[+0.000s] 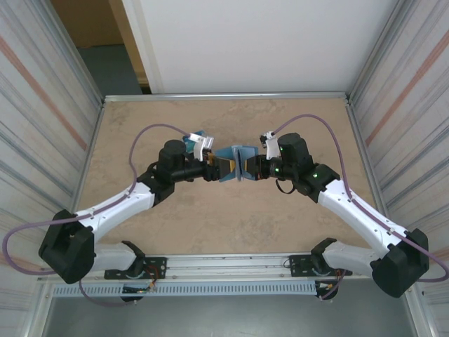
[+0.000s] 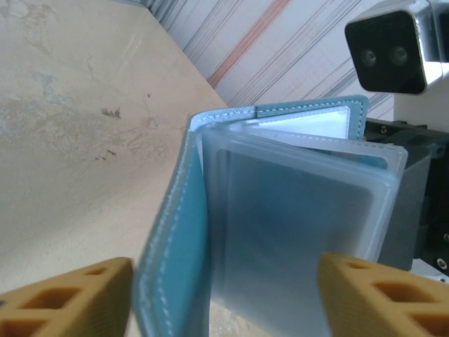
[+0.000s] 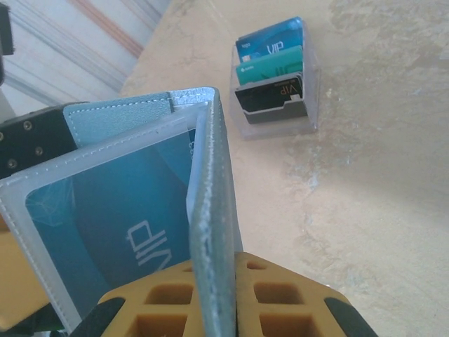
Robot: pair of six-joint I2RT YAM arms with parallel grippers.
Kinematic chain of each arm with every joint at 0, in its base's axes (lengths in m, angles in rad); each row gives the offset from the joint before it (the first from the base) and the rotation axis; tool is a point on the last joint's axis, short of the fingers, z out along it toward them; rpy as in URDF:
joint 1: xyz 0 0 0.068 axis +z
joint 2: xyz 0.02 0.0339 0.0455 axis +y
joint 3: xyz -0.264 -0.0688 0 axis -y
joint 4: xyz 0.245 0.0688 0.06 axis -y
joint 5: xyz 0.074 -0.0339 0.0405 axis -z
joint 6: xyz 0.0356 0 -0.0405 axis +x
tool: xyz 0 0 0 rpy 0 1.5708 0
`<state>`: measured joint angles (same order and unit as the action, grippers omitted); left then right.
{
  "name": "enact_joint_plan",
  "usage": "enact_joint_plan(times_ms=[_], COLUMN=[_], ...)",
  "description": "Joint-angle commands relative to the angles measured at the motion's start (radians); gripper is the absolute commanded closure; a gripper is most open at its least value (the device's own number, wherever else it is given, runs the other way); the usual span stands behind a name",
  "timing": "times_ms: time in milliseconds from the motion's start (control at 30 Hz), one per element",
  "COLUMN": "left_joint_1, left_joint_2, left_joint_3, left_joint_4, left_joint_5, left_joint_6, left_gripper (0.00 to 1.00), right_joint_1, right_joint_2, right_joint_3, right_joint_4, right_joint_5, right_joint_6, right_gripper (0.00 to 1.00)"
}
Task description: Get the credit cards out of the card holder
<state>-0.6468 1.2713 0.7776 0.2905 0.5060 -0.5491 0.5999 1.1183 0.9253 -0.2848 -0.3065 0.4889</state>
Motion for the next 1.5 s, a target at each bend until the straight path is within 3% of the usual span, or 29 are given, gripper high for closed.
enact_joint_plan(times_ms=[0, 333, 433, 633, 800, 900, 967, 1000, 1100, 1233, 1333, 1467], left_joint_1=[0.005, 0.005, 0.005, 0.004, 0.004, 0.004, 0.004, 0.004, 0.000, -0.006, -0.008, -0.014], left_joint_2=[-0.018, 0.016, 0.016, 0.036, 0.050, 0.061, 0.067, 0.068, 0.060, 0.052, 0.077, 0.142], left_joint_3=[-0.017, -0.009, -0.009, -0.005, -0.011, -0.012, -0.015, -0.015, -0.015, -0.012, -0.004, -0.022], left_joint_4=[0.030, 0.074, 0.072, 0.052, 0.031, 0.029, 0.019, 0.011, -0.044, -0.148, -0.228, -0.218], left_joint_5=[0.014, 0.048, 0.047, 0.026, 0.003, 0.004, -0.002, -0.009, -0.051, -0.130, -0.165, -0.127], left_joint_6=[-0.011, -0.028, -0.025, -0.013, 0.007, 0.013, 0.014, 0.018, 0.036, 0.044, 0.003, -0.084], left_gripper=[0.19, 0.01, 0.02, 0.28, 0.37, 0.52, 0.69, 0.77, 0.94, 1.00, 1.00, 1.00], right_joint_1=[-0.007, 0.006, 0.006, 0.008, 0.008, 0.006, 0.004, 0.003, 0.000, 0.004, 0.014, 0.064], right_joint_2=[0.007, 0.029, 0.033, 0.046, 0.044, 0.037, 0.036, 0.036, 0.035, 0.033, 0.044, 0.085], right_joint_3=[0.021, 0.037, 0.039, 0.046, 0.038, 0.028, 0.021, 0.019, 0.022, 0.036, 0.052, 0.071], right_joint_4=[-0.001, -0.026, -0.023, 0.002, 0.023, 0.025, 0.015, 0.001, -0.065, -0.175, -0.232, -0.251], right_joint_5=[0.021, 0.045, 0.043, -0.005, -0.061, -0.068, -0.061, -0.044, 0.032, 0.181, 0.271, 0.334], right_joint_6=[0.022, 0.034, 0.040, 0.057, 0.069, 0.072, 0.070, 0.071, 0.076, 0.090, 0.108, 0.133], right_gripper=[0.93, 0.93, 0.93, 0.93, 0.91, 0.87, 0.78, 0.67, 0.51, 0.38, 0.37, 0.37])
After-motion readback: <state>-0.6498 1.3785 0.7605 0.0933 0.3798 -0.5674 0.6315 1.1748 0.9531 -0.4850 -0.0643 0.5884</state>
